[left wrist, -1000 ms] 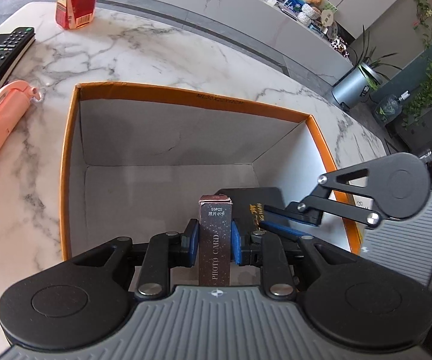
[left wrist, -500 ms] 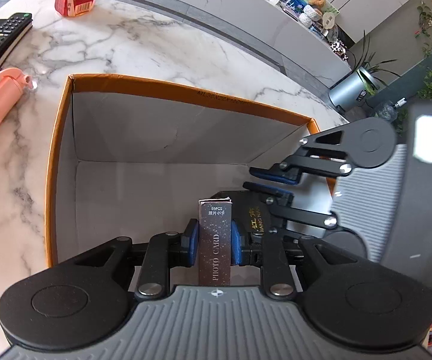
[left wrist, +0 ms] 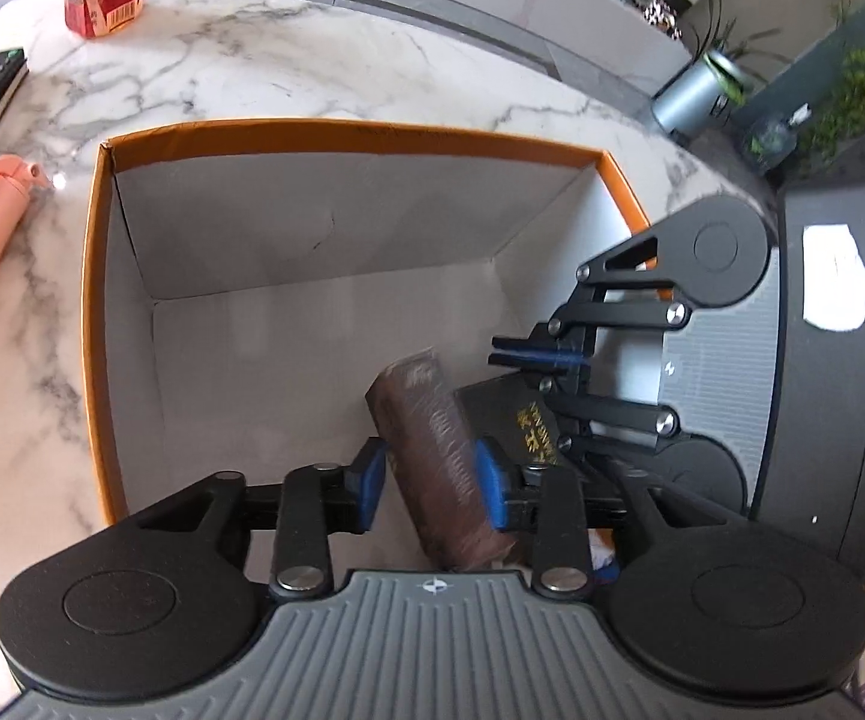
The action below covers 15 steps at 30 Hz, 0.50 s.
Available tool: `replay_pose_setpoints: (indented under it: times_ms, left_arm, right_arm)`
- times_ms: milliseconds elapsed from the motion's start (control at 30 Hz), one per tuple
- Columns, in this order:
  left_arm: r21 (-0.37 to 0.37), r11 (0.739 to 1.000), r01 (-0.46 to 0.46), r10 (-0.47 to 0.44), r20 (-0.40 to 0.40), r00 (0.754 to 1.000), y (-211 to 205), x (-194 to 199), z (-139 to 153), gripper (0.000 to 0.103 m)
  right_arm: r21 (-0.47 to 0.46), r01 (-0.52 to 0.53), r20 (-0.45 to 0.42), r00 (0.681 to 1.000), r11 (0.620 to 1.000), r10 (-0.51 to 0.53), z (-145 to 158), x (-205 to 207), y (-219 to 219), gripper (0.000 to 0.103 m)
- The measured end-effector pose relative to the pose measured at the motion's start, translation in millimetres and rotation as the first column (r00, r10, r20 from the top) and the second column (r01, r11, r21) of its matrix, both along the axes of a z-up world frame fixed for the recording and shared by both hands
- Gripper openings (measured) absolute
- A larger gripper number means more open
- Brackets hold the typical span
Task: Organize objects
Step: 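Lower the black pad into the box with the right tool while the left tool lowers the card box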
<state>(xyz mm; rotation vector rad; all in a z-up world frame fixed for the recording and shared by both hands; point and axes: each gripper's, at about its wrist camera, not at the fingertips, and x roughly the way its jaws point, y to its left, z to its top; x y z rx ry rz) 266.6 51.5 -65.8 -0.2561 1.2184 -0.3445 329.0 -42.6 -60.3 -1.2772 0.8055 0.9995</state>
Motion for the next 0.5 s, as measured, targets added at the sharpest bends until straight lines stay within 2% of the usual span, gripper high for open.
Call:
replay_pose_setpoints:
  times_ms: [200, 233, 300, 367, 433, 467, 500]
  left_arm:
    - [0.044, 0.999, -0.001, 0.0, 0.008, 1.0, -1, -4, 4, 0.041]
    - [0.026, 1.0, -0.011, 0.01, 0.013, 1.0, 0, -4, 4, 0.041]
    - [-0.056, 0.997, -0.046, 0.046, -0.002, 0.999, 7, -2, 2, 0.042]
    - [-0.108, 0.991, -0.078, 0.076, -0.014, 0.997, 10, 1, 0, 0.042]
    - [-0.077, 0.994, -0.081, 0.083, 0.012, 0.997, 7, 1, 2, 0.042]
    - [-0.052, 0.996, -0.076, 0.077, 0.026, 0.997, 6, 1, 3, 0.039]
    - [-0.043, 0.997, -0.07, 0.072, 0.033, 0.997, 5, 1, 2, 0.03]
  right_arm:
    - [0.041, 0.041, 0.007, 0.999, 0.998, -0.042, 12, 4, -2, 0.002]
    - [0.056, 0.048, 0.004, 0.999, 0.997, -0.049, 15, 4, -3, 0.002]
    - [0.093, 0.067, -0.008, 0.998, 0.993, -0.066, 24, 4, -6, 0.003]
    - [0.14, 0.097, -0.056, 0.994, 0.985, -0.09, 33, 5, -9, 0.003]
    - [0.184, 0.127, -0.113, 0.988, 0.975, -0.107, 40, 5, -13, 0.003]
    - [0.202, 0.14, -0.14, 0.984, 0.969, -0.113, 35, -5, -14, 0.003]
    - [0.217, 0.15, -0.164, 0.98, 0.964, -0.116, 37, -5, -15, 0.003]
